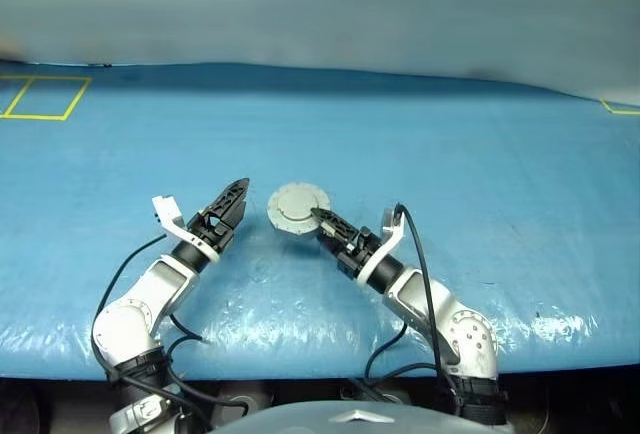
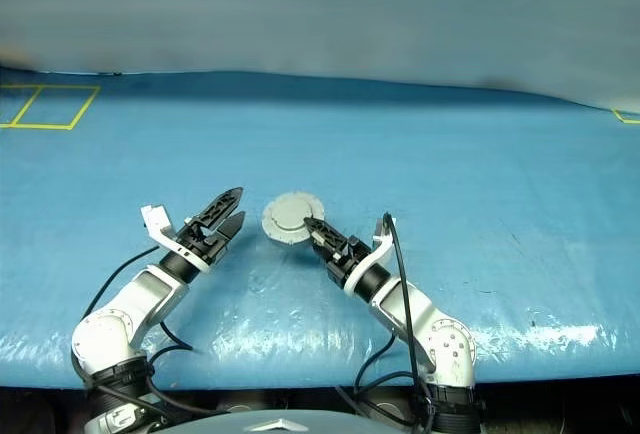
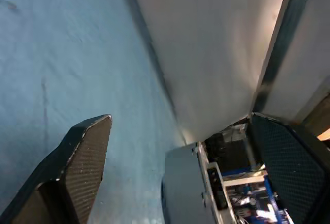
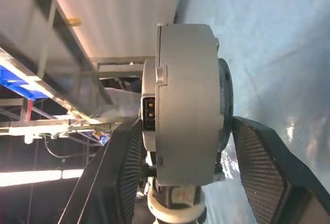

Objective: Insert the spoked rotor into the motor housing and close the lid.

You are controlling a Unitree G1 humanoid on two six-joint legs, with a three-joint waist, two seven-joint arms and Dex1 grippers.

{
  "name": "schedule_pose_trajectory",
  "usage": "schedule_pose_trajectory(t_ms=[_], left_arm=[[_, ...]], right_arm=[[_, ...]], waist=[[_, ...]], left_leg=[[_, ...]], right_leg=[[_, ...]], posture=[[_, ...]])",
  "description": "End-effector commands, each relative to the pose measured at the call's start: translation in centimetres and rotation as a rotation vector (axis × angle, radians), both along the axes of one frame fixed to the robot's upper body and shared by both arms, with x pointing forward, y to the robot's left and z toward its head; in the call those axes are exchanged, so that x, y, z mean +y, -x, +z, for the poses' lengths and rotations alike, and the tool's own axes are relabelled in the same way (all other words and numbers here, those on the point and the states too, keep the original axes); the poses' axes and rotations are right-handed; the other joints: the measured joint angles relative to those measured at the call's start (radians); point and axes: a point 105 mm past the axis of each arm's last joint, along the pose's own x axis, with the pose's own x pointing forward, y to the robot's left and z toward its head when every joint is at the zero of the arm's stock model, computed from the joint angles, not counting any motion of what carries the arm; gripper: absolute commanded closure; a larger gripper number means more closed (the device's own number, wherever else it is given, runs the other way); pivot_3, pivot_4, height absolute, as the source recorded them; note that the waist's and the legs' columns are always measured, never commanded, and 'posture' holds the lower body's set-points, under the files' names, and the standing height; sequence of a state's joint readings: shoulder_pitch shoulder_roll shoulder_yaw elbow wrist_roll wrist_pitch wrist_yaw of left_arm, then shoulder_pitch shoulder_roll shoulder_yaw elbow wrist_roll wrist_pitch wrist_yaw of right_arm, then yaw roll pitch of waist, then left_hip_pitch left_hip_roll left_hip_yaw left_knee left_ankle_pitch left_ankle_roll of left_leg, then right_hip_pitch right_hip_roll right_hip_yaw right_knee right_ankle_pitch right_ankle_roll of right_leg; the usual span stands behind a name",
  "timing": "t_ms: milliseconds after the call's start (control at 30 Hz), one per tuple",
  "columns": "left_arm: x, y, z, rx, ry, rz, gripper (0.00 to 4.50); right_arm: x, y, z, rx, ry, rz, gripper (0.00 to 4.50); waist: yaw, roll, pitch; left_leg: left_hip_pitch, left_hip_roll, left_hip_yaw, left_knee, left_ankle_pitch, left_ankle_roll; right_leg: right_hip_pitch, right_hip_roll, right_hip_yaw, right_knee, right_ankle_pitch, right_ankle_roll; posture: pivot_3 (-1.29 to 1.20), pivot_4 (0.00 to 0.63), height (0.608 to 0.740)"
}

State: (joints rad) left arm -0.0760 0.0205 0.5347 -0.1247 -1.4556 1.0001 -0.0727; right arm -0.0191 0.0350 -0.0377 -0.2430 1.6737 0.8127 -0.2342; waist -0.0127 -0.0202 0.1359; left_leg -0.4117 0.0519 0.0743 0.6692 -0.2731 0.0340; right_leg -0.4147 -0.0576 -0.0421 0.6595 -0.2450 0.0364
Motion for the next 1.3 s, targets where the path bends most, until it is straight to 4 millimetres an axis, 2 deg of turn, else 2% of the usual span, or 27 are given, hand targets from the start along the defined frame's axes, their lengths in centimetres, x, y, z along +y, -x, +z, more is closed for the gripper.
schedule_pose_trajectory(t_ms=[33, 100, 300, 733, 1000, 1100, 1267, 1300], left_arm=[[-1.1, 0.7, 1.2, -0.017, 0.079, -0.046, 0.0], [-2.1, 1.4, 0.7, 0.011, 0.116, -0.076, 0.0], [-3.5, 1.8, 0.5, 0.024, 0.144, -0.118, 0.0], [-4.1, 2.1, 1.2, -0.031, 0.174, -0.16, 0.0], [-4.3, 1.8, 0.7, -0.003, 0.162, -0.151, 0.0], [-4.4, 1.7, 0.4, 0.015, 0.161, -0.145, 0.56], [-4.5, 1.9, 0.6, 0.009, 0.166, -0.161, 2.16], [-4.5, 2.0, 0.6, 0.007, 0.167, -0.164, 2.15]], right_arm=[[0.3, -0.2, 2.7, -0.102, -0.073, 0.011, 2.13], [0.7, -0.4, 3.1, -0.119, -0.072, 0.021, 2.13], [1.5, -0.3, 3.2, -0.13, -0.063, 0.061, 2.13], [2.9, 0.7, 2.2, -0.099, -0.027, 0.128, 2.13], [3.6, 1.3, 1.9, -0.092, -0.01, 0.168, 2.13], [3.5, 1.4, 1.7, -0.093, 0.013, 0.166, 2.13], [3.3, 1.1, 1.5, -0.106, 0.046, 0.146, 2.13], [3.3, 1.1, 1.4, -0.106, 0.053, 0.139, 2.13]], waist=[[0.001, 0.0, 0.0], [0.001, 0.0, 0.0], [0.0, 0.0, 0.0], [0.0, 0.0, 0.0], [0.0, 0.0, 0.0], [0.0, 0.0, 0.0], [-0.001, 0.0, 0.0], [-0.001, 0.0, 0.0]], left_leg=[[0.0, 0.0, 0.0, 0.0, 0.0, 0.0], [0.0, -0.001, 0.0, 0.0, 0.0, 0.0], [0.0, -0.002, 0.0, 0.002, -0.001, 0.001], [0.0, -0.004, 0.0, 0.004, -0.001, 0.002], [0.0, -0.004, 0.0, 0.005, -0.002, 0.003], [-0.001, -0.004, 0.0, 0.006, -0.002, 0.004], [-0.001, -0.004, 0.0, 0.008, -0.002, 0.004], [-0.001, -0.004, 0.0, 0.008, -0.002, 0.004]], right_leg=[[0.0, 0.0, 0.0, 0.0, 0.0, 0.0], [0.0, -0.001, 0.0, 0.0, 0.0, 0.0], [0.001, -0.001, 0.0, 0.0, 0.0, 0.001], [0.001, -0.001, 0.0, 0.001, 0.001, 0.001], [0.002, -0.002, 0.0, 0.0, 0.001, 0.001], [0.002, -0.002, 0.001, 0.0, 0.001, 0.002], [0.002, -0.002, 0.0, 0.0, 0.002, 0.002], [0.002, -0.002, 0.0, 0.001, 0.002, 0.003]], posture=[[0.0, 0.15, 0.74], [0.0, 0.15, 0.74], [0.0, 0.15, 0.74], [0.0, 0.15, 0.74], [0.0, 0.15, 0.74], [0.0, 0.15, 0.74], [0.0, 0.15, 0.74], [0.0, 0.15, 0.74]])
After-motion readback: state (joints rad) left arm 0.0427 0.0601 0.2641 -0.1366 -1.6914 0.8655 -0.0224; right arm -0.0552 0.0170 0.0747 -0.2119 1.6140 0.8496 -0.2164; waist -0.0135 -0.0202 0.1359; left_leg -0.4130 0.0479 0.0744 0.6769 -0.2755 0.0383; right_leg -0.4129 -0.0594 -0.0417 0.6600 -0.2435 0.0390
